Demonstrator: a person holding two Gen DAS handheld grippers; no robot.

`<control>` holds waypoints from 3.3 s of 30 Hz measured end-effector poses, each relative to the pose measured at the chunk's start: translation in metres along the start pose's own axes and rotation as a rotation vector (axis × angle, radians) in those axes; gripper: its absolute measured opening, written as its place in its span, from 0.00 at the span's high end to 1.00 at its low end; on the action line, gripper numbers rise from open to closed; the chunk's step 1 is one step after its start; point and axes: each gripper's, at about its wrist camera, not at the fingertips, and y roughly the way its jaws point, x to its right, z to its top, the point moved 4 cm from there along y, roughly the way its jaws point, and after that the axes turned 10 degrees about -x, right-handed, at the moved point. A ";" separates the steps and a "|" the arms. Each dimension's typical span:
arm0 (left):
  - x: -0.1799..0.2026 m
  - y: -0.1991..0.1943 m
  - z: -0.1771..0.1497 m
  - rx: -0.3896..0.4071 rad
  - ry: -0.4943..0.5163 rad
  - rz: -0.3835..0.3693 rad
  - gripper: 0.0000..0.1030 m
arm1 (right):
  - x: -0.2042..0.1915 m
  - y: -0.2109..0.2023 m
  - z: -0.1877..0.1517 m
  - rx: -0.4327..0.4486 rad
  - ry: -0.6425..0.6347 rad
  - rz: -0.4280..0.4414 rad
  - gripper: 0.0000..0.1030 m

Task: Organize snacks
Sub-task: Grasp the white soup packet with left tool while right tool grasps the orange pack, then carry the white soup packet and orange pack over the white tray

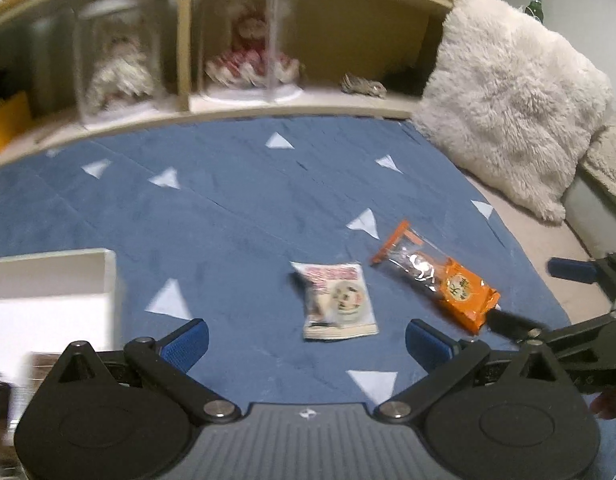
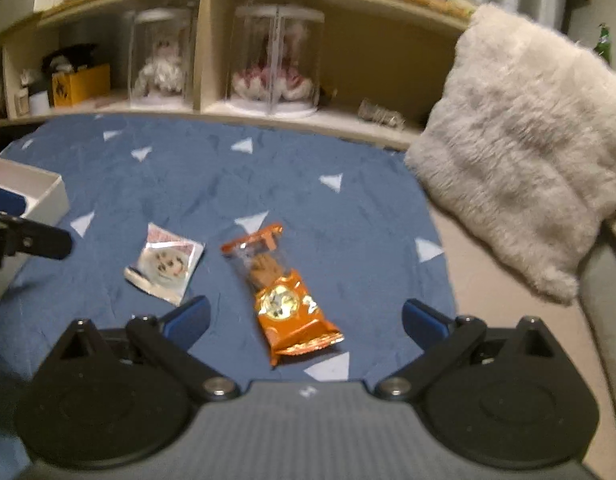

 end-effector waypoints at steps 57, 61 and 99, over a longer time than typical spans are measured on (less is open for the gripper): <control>0.005 0.090 0.023 0.036 0.184 0.129 0.06 | -0.054 0.037 -0.011 -0.294 -0.027 0.127 0.21; 0.006 0.091 0.022 0.035 0.195 0.116 0.19 | -0.056 0.047 -0.010 -0.322 -0.022 0.139 0.40; -0.010 -0.079 -0.006 0.118 0.057 0.043 0.48 | -0.039 -0.054 0.011 -0.043 0.124 0.157 0.53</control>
